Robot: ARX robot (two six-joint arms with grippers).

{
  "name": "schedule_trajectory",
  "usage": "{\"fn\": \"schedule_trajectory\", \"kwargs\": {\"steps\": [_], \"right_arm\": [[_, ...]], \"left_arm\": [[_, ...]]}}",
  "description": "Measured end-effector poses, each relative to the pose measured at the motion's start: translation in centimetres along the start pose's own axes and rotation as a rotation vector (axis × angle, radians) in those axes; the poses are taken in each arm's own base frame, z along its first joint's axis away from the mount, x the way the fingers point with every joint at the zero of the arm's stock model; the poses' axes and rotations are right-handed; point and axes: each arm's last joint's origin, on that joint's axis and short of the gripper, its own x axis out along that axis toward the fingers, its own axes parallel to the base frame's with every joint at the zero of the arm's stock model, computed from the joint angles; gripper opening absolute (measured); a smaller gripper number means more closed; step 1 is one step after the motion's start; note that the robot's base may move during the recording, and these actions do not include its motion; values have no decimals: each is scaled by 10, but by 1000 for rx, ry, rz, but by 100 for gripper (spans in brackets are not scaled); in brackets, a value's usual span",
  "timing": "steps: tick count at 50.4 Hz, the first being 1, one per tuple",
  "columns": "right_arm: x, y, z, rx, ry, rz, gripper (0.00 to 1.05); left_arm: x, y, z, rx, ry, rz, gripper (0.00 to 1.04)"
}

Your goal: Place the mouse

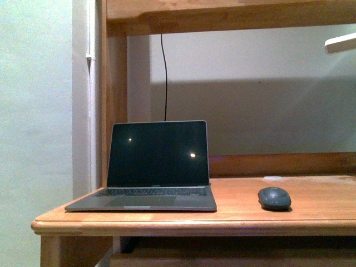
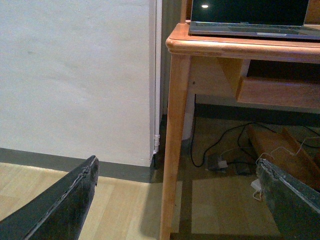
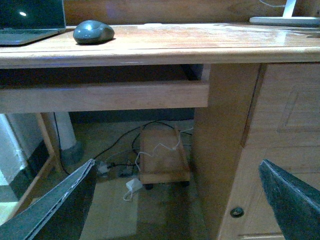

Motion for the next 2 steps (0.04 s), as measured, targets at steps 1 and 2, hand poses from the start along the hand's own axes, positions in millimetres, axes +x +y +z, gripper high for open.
{"fn": "schedule_trajectory", "kwargs": {"steps": [1,2], "right_arm": [[0,0,0,0,0,0,97],[0,0,0,0,0,0,97]], "left_arm": [[0,0,0,0,0,0,97],[0,0,0,0,0,0,97]]}}
